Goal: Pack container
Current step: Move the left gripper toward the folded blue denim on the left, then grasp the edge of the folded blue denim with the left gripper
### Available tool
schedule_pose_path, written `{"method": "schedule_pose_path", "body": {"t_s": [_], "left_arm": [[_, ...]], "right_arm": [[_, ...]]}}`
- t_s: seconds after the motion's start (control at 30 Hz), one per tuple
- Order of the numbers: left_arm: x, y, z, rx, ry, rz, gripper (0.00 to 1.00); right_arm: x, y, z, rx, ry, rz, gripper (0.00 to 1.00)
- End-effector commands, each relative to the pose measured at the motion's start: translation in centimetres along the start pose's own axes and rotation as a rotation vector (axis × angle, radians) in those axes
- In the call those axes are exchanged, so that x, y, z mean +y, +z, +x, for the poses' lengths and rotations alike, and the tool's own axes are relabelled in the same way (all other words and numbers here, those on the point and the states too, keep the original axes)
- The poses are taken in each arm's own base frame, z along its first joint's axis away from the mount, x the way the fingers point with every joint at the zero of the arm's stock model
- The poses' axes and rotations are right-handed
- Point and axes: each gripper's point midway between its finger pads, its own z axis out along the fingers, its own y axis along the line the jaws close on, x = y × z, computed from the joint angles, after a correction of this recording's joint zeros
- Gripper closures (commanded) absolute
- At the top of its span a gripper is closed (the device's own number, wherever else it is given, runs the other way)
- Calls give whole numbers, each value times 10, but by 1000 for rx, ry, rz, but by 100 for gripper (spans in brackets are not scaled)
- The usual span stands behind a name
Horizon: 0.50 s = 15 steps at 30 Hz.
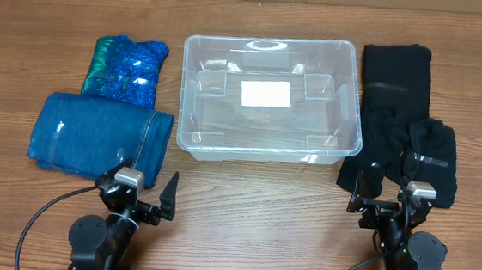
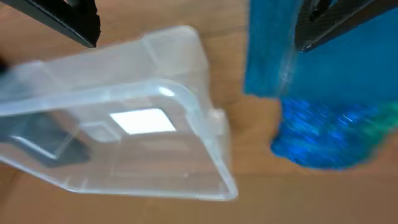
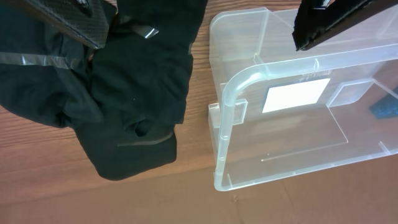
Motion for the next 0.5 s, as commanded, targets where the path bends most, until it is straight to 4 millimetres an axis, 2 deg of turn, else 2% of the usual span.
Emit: {"method": "schedule_pose_path", "body": {"t_s": [0.0,0.13,0.2,0.27,0.4,0.43,0.47], "left_arm": [[-18,-1,7,28,-101,105,0],[-33,-4,-1,15,-165,190,0],[-27,-6,-1,48,-257,140,0],[-22,-9,-13,59,-278,97,0],[-5,-14,-75,106,-290,-56,0],[-17,-11,-99,114,-281,11,0],[-42,-11,-123,126,-254,148,0]], "right_arm": [[-1,0,0,-7,5,5,0],[-1,0,0,-7,5,5,0],[-1,0,0,-6,5,5,0],[-1,0,0,-6,5,5,0],[-1,0,0,-6,5,5,0],[-1,0,0,-6,5,5,0],[-1,0,0,-6,5,5,0]]}}
